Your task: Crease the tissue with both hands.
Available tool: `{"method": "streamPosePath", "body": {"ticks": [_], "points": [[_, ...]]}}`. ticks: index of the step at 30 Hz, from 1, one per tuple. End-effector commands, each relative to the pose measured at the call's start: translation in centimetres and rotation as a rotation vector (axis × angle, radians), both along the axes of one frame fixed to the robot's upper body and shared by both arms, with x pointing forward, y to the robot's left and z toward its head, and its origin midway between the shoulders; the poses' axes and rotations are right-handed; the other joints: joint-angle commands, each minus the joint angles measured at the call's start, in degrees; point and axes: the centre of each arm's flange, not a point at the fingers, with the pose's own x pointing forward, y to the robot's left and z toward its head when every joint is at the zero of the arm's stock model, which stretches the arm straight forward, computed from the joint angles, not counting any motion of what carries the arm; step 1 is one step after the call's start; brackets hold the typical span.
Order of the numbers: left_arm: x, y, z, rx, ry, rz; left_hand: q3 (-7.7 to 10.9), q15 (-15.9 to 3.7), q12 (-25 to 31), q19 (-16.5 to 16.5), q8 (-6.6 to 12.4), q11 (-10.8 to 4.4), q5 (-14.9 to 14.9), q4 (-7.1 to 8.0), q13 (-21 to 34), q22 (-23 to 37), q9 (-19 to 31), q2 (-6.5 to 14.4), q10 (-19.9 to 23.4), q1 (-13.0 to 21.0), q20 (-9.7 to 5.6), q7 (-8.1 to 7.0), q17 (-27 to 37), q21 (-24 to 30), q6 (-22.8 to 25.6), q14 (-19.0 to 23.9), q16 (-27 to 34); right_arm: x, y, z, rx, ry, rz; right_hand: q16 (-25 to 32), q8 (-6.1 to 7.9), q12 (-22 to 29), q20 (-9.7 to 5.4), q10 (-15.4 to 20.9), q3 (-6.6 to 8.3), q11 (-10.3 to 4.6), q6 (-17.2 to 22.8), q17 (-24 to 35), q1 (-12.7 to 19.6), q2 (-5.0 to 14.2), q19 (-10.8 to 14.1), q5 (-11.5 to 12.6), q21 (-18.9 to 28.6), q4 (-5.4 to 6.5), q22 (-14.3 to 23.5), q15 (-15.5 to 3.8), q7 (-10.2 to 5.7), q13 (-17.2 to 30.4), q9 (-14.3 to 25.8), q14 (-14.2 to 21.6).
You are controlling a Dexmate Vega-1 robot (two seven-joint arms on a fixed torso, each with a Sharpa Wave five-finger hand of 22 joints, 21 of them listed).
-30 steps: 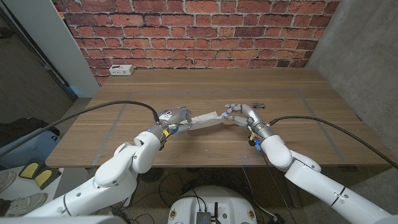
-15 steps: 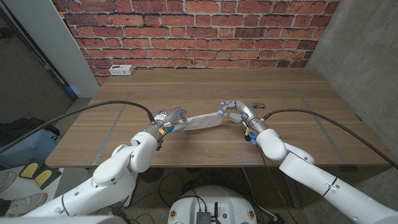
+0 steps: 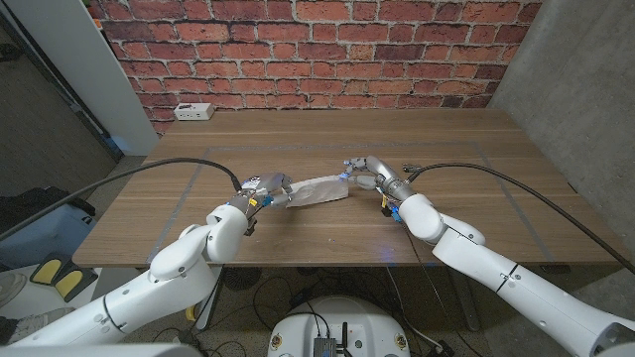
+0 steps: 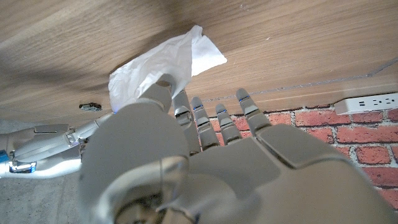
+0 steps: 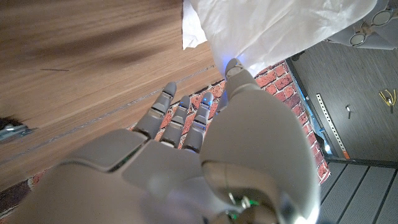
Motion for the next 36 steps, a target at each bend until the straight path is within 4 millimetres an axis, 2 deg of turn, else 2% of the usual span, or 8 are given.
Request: {"method": "streamPosePath", "body": {"ticks": [1,3,11,16,25,36], "points": [[2.4,0.8,0.3,-0.038,0.062,-0.02,0.22,0.4,-0.18,0.8,-0.35,0.13,0.33,0.04,0.11,0.29,0.1,0.07,0.61,0.57,0.0,0.14,0.06,0.62,0.19,0.47,-0.16,1.9,1.0,0.7,-0.025,0.02,-0.005,-0.27,0.43,-0.11,0.33,-0.26,0.6,0.13,3.73,0.2,-0.57,-0.14,-0.23,-0.02,-0.07,-0.04,0.08,-3.75,3.62,0.23,0.28,-0.04],[2.5,0.8,0.4,-0.035,0.055,-0.014,0.24,0.76,-0.3,0.99,-0.52,0.63,0.31,0.09,0.12,0.31,0.11,0.09,0.64,0.58,-0.03,0.19,0.06,0.71,0.23,0.7,-0.14,2.0,1.0,0.7,-0.02,0.02,-0.004,-0.29,0.45,-0.11,0.33,-0.25,0.65,0.1,3.68,0.2,-0.6,-0.16,-0.23,-0.02,-0.07,-0.04,0.08,-3.78,3.62,0.23,0.32,-0.03],[3.1,0.9,0.8,-0.055,0.042,-0.001,0.28,0.95,-0.51,1.51,-0.92,0.18,0.26,0.18,0.14,0.37,0.14,0.11,0.81,0.58,-0.11,0.24,0.07,0.97,0.17,1.15,-0.12,2.6,1.2,1.3,-0.024,0.012,0.0,-0.37,0.49,-0.18,0.33,-0.41,0.86,0.12,3.25,0.26,-0.98,-0.14,-0.31,-0.05,-0.09,0.1,0.09,-3.81,3.29,0.25,0.54,0.02],[3.3,1.0,1.1,-0.05,0.028,0.015,0.21,0.99,-0.65,1.75,-1.34,0.53,0.15,0.38,0.16,0.44,0.18,0.13,0.98,0.4,0.0,-0.25,0.09,1.13,-0.2,1.46,-0.12,3.2,1.2,1.5,-0.019,0.013,0.0,-0.43,0.5,-0.23,0.32,-0.52,0.97,0.09,2.94,0.32,-1.26,-0.11,-0.34,-0.08,-0.1,0.23,0.09,-3.81,3.1,0.26,0.67,-0.03],[3.8,0.9,1.6,-0.013,0.001,0.064,0.17,0.8,-0.89,1.73,-1.53,-0.13,0.07,0.52,0.18,0.5,0.22,0.13,0.94,0.25,0.01,-0.51,0.09,1.19,-0.04,1.5,-0.23,4.4,1.6,1.6,-0.013,0.017,-0.002,-0.43,0.6,-0.27,0.29,-0.66,1.17,0.12,2.68,0.42,-1.44,-0.07,-0.3,-0.11,-0.07,0.24,0.1,-3.93,3.05,0.27,0.88,-0.04],[4.9,1.0,2.2,0.02,-0.013,0.095,0.08,0.45,-1.15,1.6,-1.91,0.06,-0.02,0.68,0.2,0.57,0.27,0.11,0.92,0.03,-0.09,-1.33,0.1,1.21,-0.29,1.59,-0.32,5.6,2.1,2.1,-0.021,0.015,-0.026,-0.32,0.58,-0.27,0.22,-0.69,1.26,0.07,2.12,0.57,-1.64,-0.06,-0.26,-0.15,-0.05,0.27,0.1,-3.91,2.93,0.29,1.09,-0.05]]}}
